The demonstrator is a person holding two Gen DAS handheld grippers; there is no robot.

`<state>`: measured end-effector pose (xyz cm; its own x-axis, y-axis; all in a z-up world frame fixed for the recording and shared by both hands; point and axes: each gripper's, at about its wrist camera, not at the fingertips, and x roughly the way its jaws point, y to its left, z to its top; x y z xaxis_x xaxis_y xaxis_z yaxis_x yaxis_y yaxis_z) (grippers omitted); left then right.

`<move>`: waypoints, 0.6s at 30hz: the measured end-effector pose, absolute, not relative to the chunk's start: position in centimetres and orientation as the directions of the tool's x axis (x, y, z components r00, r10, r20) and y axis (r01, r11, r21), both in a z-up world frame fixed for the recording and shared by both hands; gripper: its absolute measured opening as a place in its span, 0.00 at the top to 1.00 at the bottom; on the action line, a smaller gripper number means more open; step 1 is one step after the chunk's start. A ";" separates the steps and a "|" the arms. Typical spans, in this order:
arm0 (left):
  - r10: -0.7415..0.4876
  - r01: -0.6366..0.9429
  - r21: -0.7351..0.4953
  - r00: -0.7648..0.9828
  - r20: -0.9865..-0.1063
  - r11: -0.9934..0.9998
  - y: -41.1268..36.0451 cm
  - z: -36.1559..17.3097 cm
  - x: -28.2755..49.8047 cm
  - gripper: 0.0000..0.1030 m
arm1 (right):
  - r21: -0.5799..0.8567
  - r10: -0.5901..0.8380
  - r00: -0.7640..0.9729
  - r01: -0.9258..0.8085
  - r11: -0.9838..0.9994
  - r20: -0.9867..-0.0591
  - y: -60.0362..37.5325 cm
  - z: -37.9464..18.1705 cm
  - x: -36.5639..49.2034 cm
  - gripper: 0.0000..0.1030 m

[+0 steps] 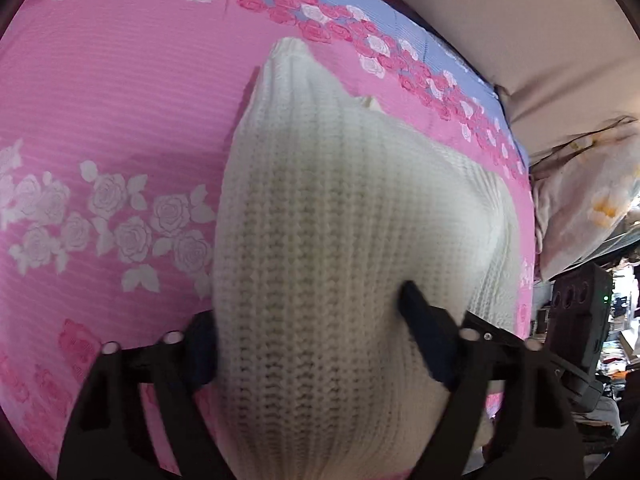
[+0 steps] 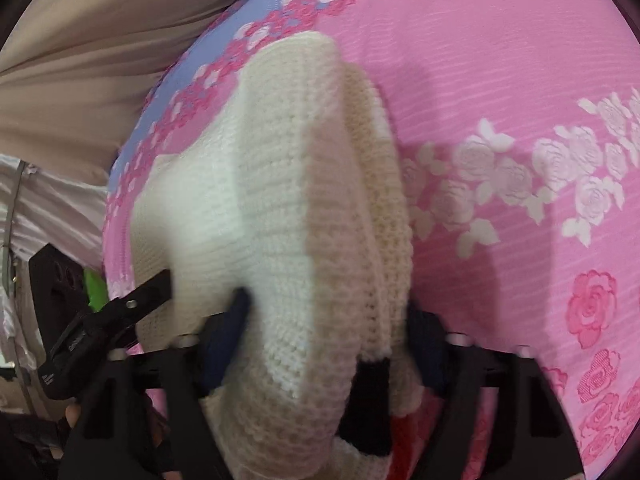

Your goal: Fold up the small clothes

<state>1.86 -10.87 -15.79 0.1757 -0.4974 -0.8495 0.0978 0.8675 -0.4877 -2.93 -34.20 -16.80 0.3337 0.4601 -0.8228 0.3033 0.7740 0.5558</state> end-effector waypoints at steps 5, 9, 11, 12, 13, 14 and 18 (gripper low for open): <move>-0.545 0.164 -0.523 0.148 -0.825 0.837 -12.0 -11.7 1.8 0.61 | 0.558 0.432 0.421 0.244 0.793 -0.798 -34.1 -11.7 -3.9 0.69; -0.613 0.285 -0.557 0.165 -0.773 0.780 -14.0 -5.9 1.4 0.61 | 0.544 0.386 0.505 0.214 0.811 -0.772 -35.2 -6.1 -5.4 0.69; -0.649 0.377 -0.554 0.198 -0.735 0.742 -15.2 -1.9 1.0 0.61 | 0.547 0.359 0.575 0.191 0.815 -0.735 -36.4 -2.2 -6.4 0.69; -0.667 0.412 -0.554 0.210 -0.714 0.723 -15.5 -0.1 0.9 0.61 | 0.544 0.343 0.607 0.180 0.819 -0.717 -37.0 -0.4 -6.8 0.69; -0.689 0.444 -0.558 0.221 -0.690 0.701 -15.8 1.7 0.8 0.61 | 0.540 0.323 0.647 0.165 0.825 -0.691 -37.4 1.9 -7.3 0.69; -0.714 0.484 -0.558 0.235 -0.659 0.674 -15.9 4.1 0.8 0.61 | 0.535 0.303 0.687 0.148 0.832 -0.661 -37.8 4.3 -7.8 0.69; -0.788 0.616 -0.520 0.307 -0.534 0.592 -15.3 12.5 0.5 0.61 | 0.492 0.243 0.814 0.060 0.868 -0.528 -37.5 12.5 -9.2 0.68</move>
<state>0.53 -15.32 12.54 0.3070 -0.7881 -0.5335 0.6157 0.5920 -0.5201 -9.15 -37.46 12.47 0.8139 0.2430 -0.5278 0.0602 0.8682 0.4925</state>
